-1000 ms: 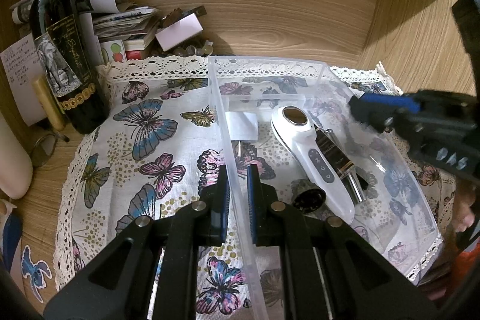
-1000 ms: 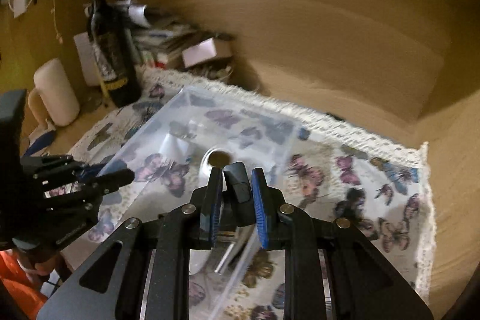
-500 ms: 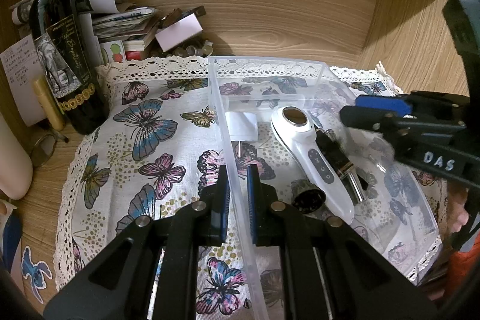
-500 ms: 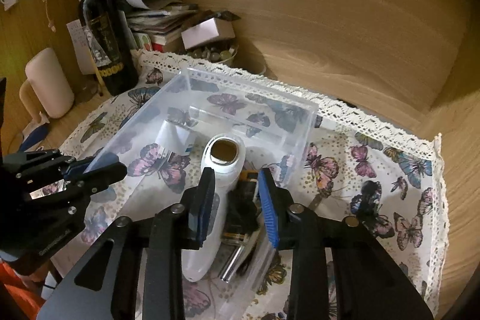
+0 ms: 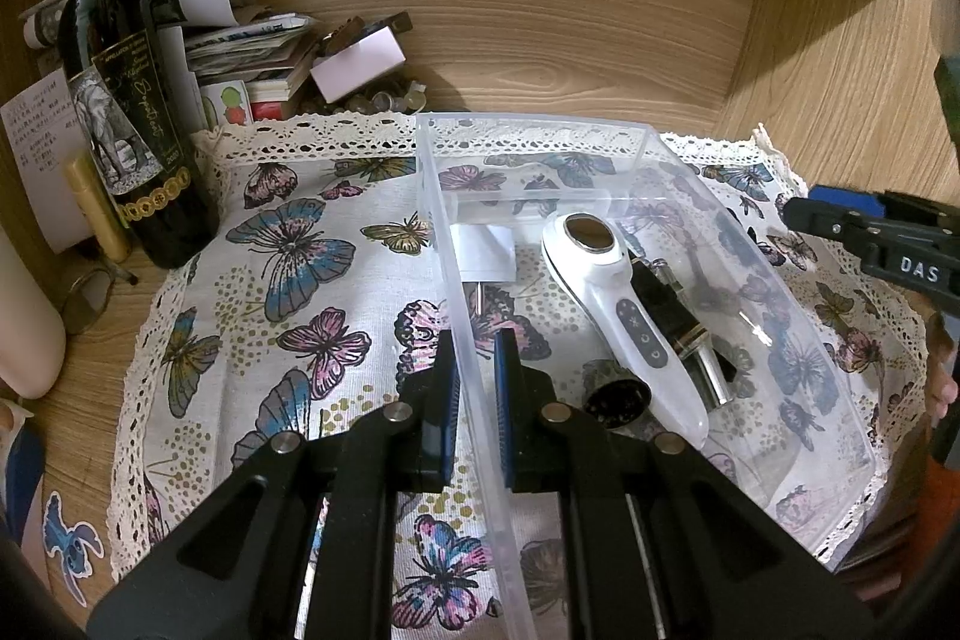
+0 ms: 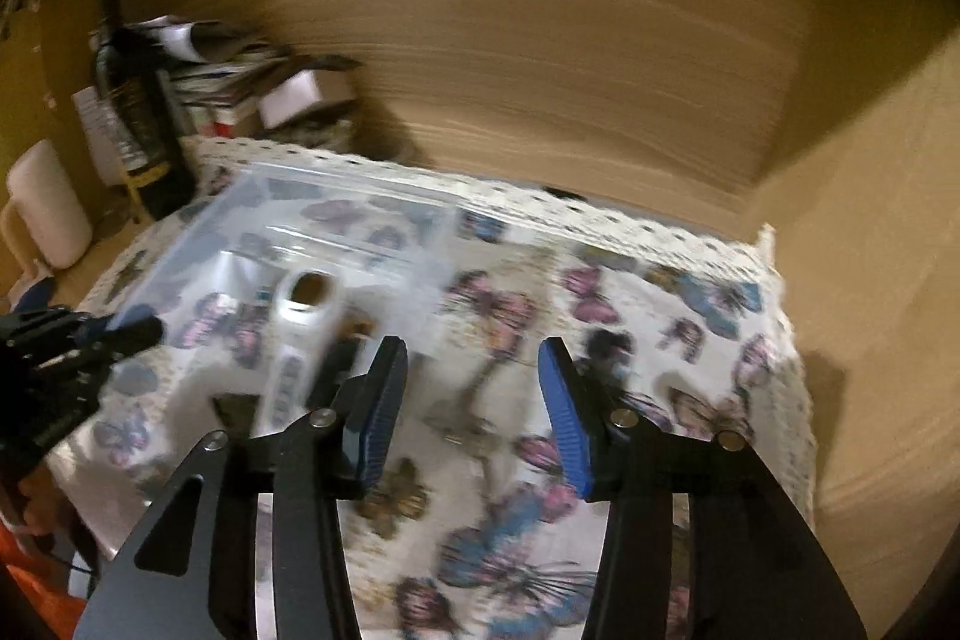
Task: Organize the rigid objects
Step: 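Grasp the black cylindrical object on the cloth with the right gripper, then carry the black object into the clear box and open the right gripper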
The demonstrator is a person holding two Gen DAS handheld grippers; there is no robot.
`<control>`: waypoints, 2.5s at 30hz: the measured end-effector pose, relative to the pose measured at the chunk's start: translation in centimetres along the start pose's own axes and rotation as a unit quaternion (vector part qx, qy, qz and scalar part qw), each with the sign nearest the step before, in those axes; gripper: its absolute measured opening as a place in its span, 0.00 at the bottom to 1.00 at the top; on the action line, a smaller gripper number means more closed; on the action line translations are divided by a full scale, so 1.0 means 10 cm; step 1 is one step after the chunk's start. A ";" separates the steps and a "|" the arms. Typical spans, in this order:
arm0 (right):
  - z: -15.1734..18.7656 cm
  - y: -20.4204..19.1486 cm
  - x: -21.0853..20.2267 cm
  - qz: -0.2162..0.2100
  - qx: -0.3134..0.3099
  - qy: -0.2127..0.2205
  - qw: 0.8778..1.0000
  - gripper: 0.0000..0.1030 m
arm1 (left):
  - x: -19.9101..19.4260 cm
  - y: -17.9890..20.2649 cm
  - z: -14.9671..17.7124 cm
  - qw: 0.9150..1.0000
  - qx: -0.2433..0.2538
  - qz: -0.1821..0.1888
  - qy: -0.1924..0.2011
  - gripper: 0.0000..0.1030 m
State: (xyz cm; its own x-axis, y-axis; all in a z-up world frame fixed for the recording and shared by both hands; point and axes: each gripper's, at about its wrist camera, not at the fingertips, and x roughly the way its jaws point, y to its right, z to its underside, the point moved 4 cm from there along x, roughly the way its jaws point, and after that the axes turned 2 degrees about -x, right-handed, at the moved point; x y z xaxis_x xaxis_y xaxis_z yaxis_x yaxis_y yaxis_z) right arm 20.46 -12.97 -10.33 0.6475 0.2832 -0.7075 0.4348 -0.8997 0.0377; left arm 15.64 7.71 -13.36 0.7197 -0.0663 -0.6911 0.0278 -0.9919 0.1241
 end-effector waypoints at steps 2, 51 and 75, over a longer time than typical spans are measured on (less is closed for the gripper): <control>0.04 0.15 0.04 0.009 0.019 -0.007 1.000 0.41 | 0.00 0.00 0.00 1.000 0.000 -0.001 0.000 0.09; -0.24 -0.77 -0.27 -0.060 -0.070 0.049 0.994 0.27 | 0.00 0.03 0.00 1.000 0.001 0.000 0.001 0.09; -0.13 -0.69 -0.12 -0.064 -0.056 0.020 0.996 0.36 | 0.00 0.02 0.00 1.000 0.001 -0.001 0.001 0.09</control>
State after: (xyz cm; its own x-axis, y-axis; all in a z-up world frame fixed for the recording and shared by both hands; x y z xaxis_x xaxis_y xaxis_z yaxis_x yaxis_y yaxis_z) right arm 17.49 -6.71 -8.79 0.6054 0.4090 -0.6828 0.5817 -0.8129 0.0289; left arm 15.66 7.46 -13.37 0.7213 -0.0649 -0.6896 0.0268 -0.9922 0.1214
